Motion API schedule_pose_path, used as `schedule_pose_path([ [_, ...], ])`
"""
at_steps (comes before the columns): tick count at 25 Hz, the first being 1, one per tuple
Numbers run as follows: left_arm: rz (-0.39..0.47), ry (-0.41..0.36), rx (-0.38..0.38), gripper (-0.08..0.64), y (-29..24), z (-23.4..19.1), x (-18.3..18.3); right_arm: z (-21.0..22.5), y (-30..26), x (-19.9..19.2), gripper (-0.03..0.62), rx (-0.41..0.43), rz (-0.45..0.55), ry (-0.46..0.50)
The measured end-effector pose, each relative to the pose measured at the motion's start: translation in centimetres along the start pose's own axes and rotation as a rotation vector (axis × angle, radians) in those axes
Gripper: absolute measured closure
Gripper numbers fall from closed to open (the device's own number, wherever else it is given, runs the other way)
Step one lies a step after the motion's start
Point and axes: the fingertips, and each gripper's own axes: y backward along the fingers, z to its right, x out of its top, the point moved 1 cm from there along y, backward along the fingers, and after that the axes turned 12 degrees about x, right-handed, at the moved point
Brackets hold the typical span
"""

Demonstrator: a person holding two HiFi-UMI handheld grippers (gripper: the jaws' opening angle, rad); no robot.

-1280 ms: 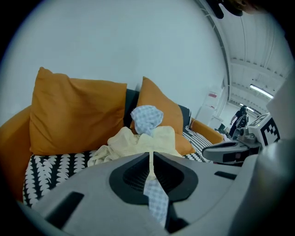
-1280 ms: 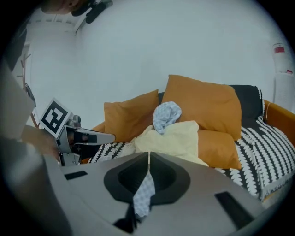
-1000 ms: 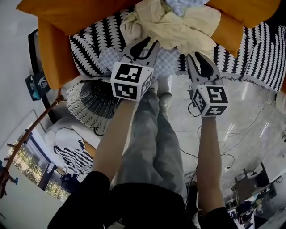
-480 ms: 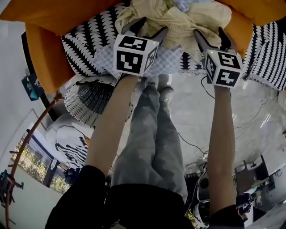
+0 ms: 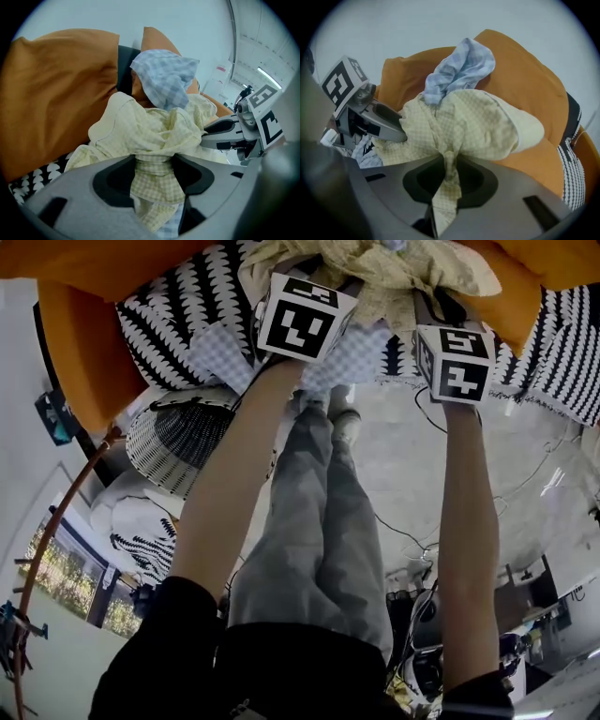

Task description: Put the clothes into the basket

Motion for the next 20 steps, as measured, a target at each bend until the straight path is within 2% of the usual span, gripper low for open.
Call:
schedule_pose_path([
  [3,0.013,-0.002,-0.015,0.364,1.1,1.2,0.4,-0.6,1.5,-0.2,0.543,0.011,0.005,-0.025],
  [6,0.047,-0.001,-0.030,0.518,2.6,5.7,3.6,1.4,6.7,0.1,0.549,0.041,0.055,-0.076],
  [9,0.105,0.020,-0.055,0.527,5.0,10.0,7.6,3.8,12.8,1.5,0.552,0.043,0.140,-0.094],
  [11,0.130,0.053,-0.069,0.528,7.0,8.7,6.3,1.4,13.3,1.8,0.552,0.063,0.174,-0.099],
  [15,0.178,0.089,-0.051,0.528,10.9,2.8,-0.2,-7.2,10.5,1.7,0.554,0.116,0.219,-0.081],
  [20,0.257,0.123,0.024,0.528,17.2,1.1,-3.9,-13.7,12.7,2.2,0.555,0.168,0.285,-0.045],
])
